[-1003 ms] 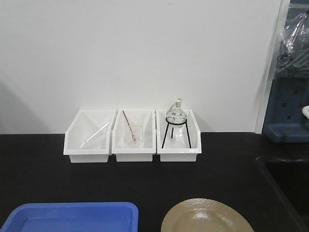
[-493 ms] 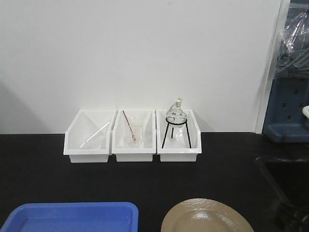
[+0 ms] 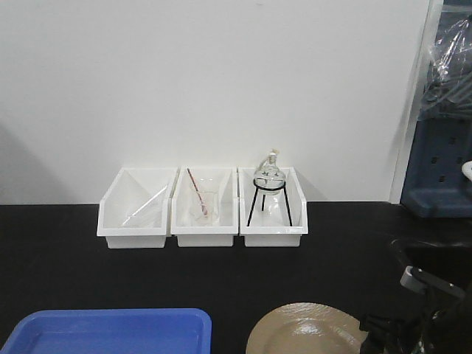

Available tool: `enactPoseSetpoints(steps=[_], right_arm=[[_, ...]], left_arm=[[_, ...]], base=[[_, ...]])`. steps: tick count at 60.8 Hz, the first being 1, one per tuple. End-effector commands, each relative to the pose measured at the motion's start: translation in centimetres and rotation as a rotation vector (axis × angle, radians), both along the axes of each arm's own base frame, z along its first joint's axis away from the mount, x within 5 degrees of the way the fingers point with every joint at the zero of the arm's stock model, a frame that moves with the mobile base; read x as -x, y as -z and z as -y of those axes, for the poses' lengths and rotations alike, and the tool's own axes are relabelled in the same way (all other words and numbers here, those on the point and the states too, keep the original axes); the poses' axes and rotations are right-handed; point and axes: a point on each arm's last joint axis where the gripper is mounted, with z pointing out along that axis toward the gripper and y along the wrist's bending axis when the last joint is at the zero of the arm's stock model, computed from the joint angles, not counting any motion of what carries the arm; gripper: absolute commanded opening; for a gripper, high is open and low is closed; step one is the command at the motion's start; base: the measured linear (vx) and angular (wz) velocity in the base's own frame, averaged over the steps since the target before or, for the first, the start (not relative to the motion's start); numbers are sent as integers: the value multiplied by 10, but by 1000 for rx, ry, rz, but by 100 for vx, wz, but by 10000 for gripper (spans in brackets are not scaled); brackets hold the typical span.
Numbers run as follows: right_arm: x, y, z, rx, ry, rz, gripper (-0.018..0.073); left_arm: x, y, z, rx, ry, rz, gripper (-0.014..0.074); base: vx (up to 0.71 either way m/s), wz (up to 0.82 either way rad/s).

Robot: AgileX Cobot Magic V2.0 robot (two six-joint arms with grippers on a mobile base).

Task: Place disk in tray to left cabinet

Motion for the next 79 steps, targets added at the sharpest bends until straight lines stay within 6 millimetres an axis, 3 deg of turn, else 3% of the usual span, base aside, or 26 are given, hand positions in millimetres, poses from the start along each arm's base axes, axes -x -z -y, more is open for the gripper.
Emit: enactPoseSetpoints(steps=[1,30,46,57,68,79], right_arm=[[-8,-12,2,1,-12,67,588],[-18,12,-13,-114,-164,88,588],[-22,41,-23,-228,-189,38,588],[-26,46,-28,-280,-219,84,580],[-28,45,-28,-297,-203,95,472],[-28,45,-28,-297,-207,93,254]], left_arm=[[-1,-1,-1,13,-7,65,-6],[-1,-1,-1,13,-7,65,-6],[-1,-1,-1,13,-7,65,-6],[-1,-1,-1,13,-7,65,-6],[-1,-1,-1,13,-7,65,-6],[-1,-1,-1,13,-7,65,-6]], base=[[0,0],[0,0],[0,0],[0,0],[0,0],[0,0]])
